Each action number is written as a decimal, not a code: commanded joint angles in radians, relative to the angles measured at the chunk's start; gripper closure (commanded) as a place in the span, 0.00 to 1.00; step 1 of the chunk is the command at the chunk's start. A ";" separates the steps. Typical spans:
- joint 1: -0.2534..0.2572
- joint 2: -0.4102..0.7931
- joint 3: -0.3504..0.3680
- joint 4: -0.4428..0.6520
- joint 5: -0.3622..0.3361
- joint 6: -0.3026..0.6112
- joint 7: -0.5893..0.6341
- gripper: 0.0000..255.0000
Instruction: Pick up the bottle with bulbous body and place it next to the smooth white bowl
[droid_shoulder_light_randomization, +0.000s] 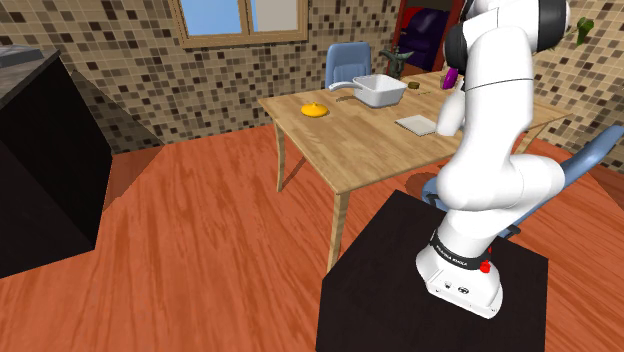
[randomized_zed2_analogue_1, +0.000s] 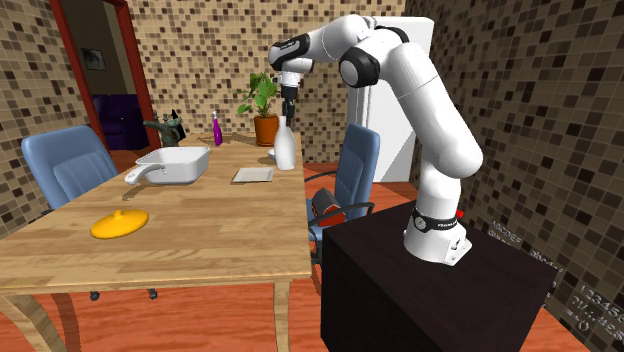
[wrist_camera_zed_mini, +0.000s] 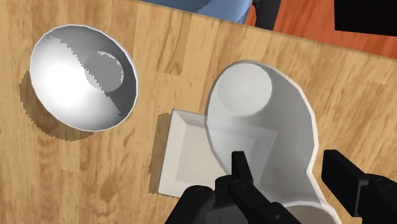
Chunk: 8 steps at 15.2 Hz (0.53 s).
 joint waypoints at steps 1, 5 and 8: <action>0.005 0.003 0.002 -0.022 0.004 0.023 -0.006 1.00; 0.013 0.011 0.007 -0.067 0.014 0.070 -0.019 1.00; 0.015 0.015 0.010 -0.081 0.018 0.086 -0.024 1.00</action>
